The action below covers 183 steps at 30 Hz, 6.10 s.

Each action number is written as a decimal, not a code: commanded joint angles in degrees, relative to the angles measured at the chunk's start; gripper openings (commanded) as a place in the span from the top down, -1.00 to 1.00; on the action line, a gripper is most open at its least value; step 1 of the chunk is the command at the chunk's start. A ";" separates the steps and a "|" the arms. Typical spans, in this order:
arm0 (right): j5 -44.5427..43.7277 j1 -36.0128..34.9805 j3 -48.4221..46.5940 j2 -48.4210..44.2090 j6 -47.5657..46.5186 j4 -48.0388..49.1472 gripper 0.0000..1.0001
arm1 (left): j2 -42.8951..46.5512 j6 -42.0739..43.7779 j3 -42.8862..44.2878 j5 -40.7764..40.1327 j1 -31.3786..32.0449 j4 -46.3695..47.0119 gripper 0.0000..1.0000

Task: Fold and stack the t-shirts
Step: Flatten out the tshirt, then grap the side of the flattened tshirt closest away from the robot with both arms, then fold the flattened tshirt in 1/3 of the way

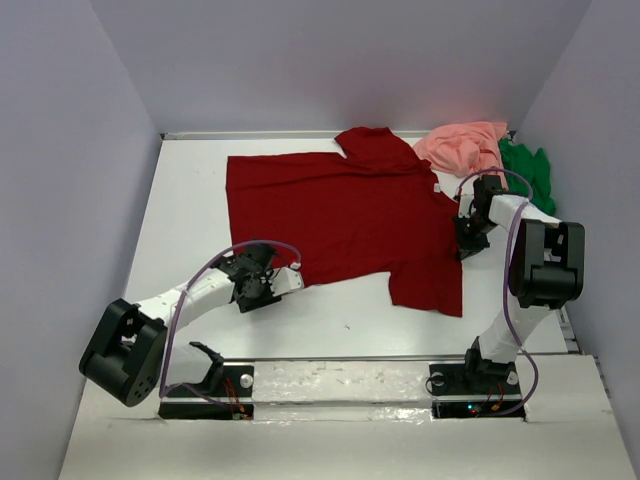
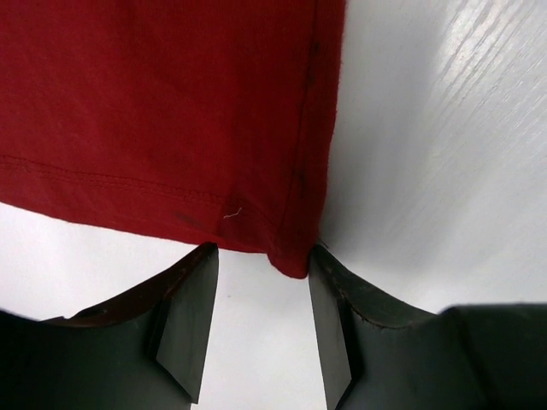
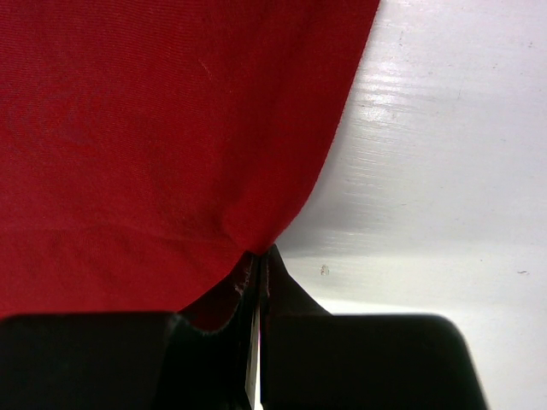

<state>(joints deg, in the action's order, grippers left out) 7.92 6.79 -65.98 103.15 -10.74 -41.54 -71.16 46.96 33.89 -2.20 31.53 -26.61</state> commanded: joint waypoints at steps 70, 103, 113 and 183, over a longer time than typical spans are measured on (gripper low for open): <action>3.41 0.42 -12.06 -3.67 -2.79 -14.10 1.00 | 9.02 4.98 9.09 -14.24 -3.84 -7.93 1.00; 5.87 0.42 -27.09 8.99 -2.44 -17.00 1.00 | -3.02 4.37 12.52 -15.73 -5.07 0.77 1.00; 6.23 0.42 -33.42 14.79 -2.44 -18.93 1.00 | -7.33 5.25 13.39 -15.65 -6.30 3.58 1.00; -2.47 -2.22 -43.89 27.27 -2.09 -18.05 1.00 | -24.29 5.16 16.12 -25.49 -9.82 8.06 1.00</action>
<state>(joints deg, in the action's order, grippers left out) 7.73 4.69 -107.63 129.34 -13.10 -62.13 -95.11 51.53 49.65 -23.18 22.48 -18.35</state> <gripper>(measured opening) 0.012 0.033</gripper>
